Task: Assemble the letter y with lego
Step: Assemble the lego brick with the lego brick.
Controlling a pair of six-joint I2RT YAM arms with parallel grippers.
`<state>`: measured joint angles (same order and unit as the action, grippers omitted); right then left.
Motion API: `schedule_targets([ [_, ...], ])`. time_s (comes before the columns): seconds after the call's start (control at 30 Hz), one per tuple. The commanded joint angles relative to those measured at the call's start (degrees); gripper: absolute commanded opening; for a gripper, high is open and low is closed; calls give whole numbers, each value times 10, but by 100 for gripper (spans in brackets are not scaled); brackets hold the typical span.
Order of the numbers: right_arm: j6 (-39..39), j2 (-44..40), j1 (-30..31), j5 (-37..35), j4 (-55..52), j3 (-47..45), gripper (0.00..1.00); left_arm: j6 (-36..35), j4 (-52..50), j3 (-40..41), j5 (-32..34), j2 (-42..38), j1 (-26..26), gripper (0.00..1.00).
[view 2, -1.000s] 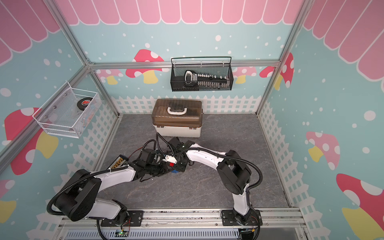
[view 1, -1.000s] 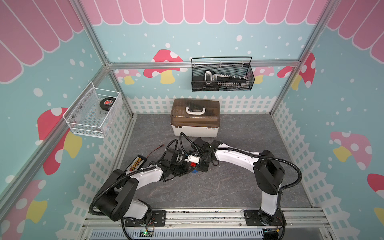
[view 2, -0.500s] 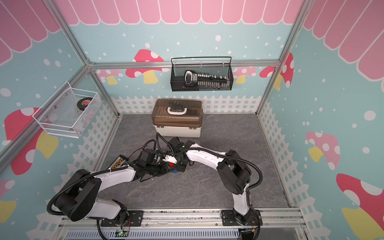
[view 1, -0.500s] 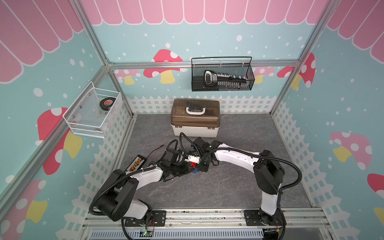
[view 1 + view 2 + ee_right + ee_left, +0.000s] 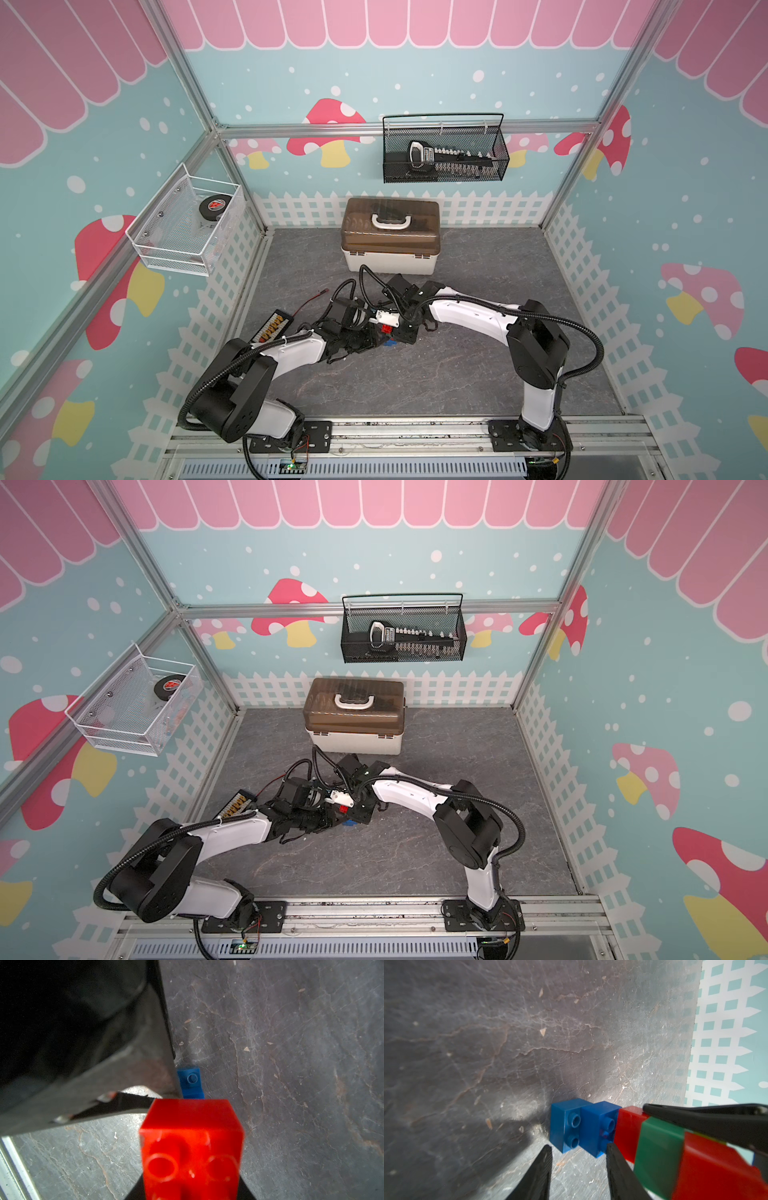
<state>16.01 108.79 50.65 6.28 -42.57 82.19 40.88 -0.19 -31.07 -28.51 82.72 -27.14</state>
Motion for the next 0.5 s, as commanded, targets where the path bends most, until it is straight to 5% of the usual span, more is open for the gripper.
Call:
schedule_targets([
  [0.0, 43, 5, 6, -1, -53, -4, 26, -7, -46, 3, 53, 21, -1, 43],
  [0.47, 77, -33, -15, 28, -52, -5, 27, -12, -45, 4, 55, 23, -1, 43],
])
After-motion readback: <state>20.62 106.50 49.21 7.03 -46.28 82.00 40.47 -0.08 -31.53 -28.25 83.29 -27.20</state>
